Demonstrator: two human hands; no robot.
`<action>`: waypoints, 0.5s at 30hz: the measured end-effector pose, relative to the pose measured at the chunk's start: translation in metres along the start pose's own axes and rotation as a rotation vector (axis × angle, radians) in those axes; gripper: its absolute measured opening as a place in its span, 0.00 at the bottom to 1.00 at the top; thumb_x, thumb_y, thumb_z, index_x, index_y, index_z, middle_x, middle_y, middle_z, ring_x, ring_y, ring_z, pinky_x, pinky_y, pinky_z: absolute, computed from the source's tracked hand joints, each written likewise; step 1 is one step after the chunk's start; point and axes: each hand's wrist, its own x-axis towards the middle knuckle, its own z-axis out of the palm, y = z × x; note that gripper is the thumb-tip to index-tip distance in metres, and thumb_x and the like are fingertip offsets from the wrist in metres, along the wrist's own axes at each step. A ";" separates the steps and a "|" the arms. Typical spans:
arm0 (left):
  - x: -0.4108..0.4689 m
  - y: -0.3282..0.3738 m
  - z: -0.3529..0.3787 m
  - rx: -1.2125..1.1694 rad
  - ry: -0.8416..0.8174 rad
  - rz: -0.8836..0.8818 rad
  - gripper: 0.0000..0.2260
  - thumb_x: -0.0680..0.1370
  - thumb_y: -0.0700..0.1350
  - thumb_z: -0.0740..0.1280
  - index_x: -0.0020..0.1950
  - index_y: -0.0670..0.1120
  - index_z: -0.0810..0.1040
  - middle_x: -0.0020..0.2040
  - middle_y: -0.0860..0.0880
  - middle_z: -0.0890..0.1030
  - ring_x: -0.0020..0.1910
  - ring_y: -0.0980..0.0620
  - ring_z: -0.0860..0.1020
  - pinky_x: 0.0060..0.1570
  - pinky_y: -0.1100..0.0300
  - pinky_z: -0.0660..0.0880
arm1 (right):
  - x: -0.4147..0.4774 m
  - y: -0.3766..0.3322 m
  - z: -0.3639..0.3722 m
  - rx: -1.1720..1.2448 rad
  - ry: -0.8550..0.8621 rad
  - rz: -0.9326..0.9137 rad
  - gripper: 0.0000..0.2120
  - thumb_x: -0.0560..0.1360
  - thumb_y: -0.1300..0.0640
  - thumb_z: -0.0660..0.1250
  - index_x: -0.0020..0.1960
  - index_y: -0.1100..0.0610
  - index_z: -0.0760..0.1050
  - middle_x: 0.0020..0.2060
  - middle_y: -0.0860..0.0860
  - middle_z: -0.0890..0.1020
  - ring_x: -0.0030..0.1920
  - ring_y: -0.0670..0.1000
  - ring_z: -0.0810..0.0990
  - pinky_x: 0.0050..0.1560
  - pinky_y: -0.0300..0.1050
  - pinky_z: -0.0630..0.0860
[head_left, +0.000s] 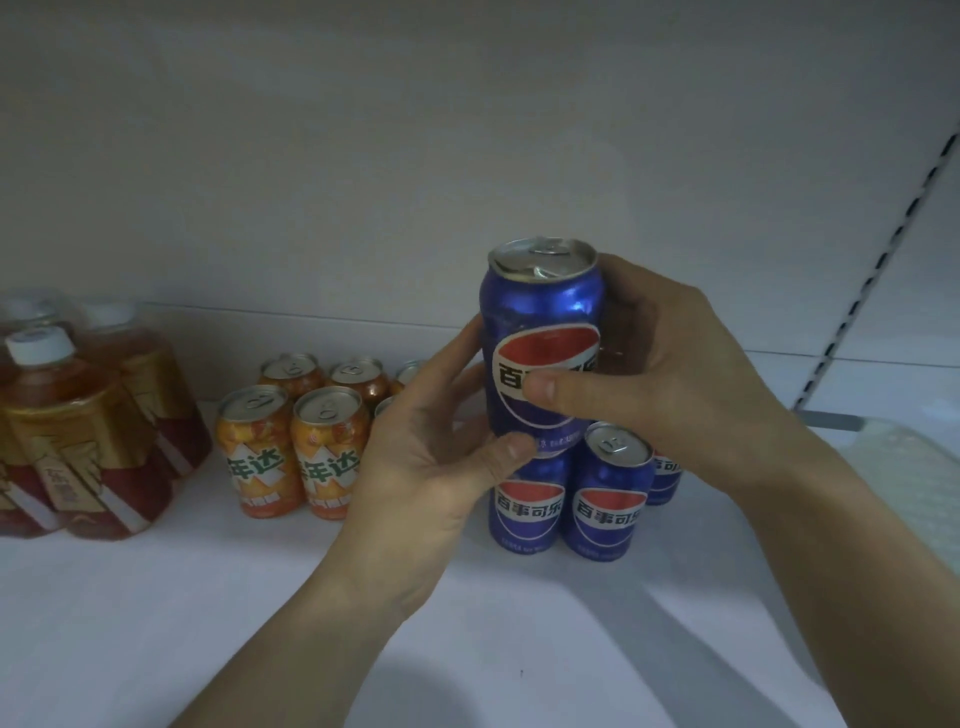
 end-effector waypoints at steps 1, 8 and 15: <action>0.001 0.000 0.002 0.021 0.030 -0.002 0.33 0.67 0.35 0.77 0.69 0.55 0.76 0.64 0.50 0.83 0.64 0.49 0.80 0.54 0.57 0.80 | -0.002 0.002 0.000 0.004 0.012 -0.033 0.36 0.66 0.58 0.83 0.71 0.56 0.74 0.60 0.48 0.85 0.61 0.49 0.84 0.62 0.49 0.81; -0.002 -0.005 0.007 0.033 0.063 -0.035 0.27 0.67 0.39 0.78 0.65 0.51 0.81 0.62 0.46 0.84 0.64 0.45 0.80 0.57 0.52 0.78 | -0.018 0.000 0.001 -0.036 0.012 -0.183 0.40 0.63 0.71 0.83 0.69 0.55 0.72 0.63 0.47 0.82 0.67 0.50 0.80 0.65 0.43 0.77; -0.006 -0.008 0.027 0.173 0.093 -0.025 0.25 0.73 0.29 0.72 0.67 0.49 0.79 0.61 0.49 0.84 0.63 0.46 0.81 0.60 0.44 0.78 | -0.037 -0.005 -0.013 -0.049 0.047 -0.140 0.38 0.63 0.69 0.84 0.67 0.52 0.73 0.62 0.45 0.82 0.67 0.53 0.79 0.61 0.48 0.80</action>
